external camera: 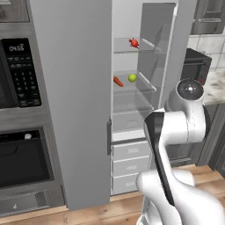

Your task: Open the fridge, remove the pear, carrot, and fish, and place them on any counter.

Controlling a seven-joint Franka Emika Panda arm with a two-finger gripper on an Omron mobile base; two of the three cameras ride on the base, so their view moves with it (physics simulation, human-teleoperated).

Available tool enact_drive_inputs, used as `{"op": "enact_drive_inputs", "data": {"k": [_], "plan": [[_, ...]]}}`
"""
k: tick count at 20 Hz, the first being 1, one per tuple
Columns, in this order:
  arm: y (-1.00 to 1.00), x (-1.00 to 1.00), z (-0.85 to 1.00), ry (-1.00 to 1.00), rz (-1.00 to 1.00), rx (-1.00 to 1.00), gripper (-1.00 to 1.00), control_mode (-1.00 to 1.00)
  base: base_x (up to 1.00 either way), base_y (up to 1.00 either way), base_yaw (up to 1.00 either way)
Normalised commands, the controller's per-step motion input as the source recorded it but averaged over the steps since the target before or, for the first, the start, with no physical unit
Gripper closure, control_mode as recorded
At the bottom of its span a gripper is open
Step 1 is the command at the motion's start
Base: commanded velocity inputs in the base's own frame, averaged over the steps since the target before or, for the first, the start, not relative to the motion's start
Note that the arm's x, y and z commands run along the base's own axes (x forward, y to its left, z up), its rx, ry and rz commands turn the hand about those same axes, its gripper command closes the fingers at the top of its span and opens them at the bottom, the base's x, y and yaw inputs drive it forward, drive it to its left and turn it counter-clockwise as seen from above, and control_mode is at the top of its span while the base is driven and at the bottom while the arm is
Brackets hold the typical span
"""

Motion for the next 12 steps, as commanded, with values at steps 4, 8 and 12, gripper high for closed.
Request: {"op": "enact_drive_inputs", "data": {"k": [4,8,12], "plan": [[0.10,0.12,0.00,0.00,0.00,0.00,1.00,-1.00,0.00,0.00,0.00],[0.48,0.84,0.00,0.03,-0.02,0.00,1.00,-1.00,0.00,0.00,0.00],[0.54,0.82,0.00,0.05,-0.13,-0.06,1.00,-1.00,0.00,0.00,0.00]]}}
